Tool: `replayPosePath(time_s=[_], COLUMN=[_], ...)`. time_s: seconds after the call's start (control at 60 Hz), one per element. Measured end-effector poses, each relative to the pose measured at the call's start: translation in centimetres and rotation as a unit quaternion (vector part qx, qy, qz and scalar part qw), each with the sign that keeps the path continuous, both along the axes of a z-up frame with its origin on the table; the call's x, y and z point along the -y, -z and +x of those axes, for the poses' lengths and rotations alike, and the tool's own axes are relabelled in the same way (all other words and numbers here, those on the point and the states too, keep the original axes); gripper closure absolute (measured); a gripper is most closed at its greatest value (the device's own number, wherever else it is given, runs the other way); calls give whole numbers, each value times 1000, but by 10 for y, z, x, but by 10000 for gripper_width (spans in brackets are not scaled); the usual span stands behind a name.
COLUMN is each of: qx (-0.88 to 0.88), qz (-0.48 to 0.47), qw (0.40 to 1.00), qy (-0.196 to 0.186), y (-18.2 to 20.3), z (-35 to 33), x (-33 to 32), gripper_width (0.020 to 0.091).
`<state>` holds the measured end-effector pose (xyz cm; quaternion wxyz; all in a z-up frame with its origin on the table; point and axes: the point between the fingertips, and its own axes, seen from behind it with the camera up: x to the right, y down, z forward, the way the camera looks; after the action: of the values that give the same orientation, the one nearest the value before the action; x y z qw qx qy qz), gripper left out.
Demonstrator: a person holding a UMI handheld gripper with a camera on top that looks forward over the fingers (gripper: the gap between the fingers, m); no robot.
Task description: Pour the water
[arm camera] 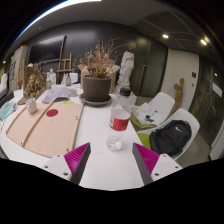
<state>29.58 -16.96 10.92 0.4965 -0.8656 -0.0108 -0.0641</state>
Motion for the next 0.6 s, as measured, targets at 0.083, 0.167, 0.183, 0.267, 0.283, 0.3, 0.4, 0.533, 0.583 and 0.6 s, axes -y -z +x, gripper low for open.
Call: replayPosePath(time_s=[0.083,0.167,0.183,0.267,0.283,0.3,0.4,0.533,0.583,0.6], qx=[-6,-10,-12,-22,-24,-26,-41,-43,-49,-50], qz=[17,32,34,49,52,54,59,66,70,71], qw=[1000,999,999,998,998,998,997,997,996,996], qy=[-10,-14,-15,-18,-20,-19,-21,-13,-14,-13], y=[9,17,19,23,25,26,35,42,43,43], z=[10,17,18,21,24,24,20,29,28,29], x=[-34,-66,-72,-100,-109,-113,-133,-144,-146,-148], gripper_width=[243,243,243,259,273,287,379,602,634,653])
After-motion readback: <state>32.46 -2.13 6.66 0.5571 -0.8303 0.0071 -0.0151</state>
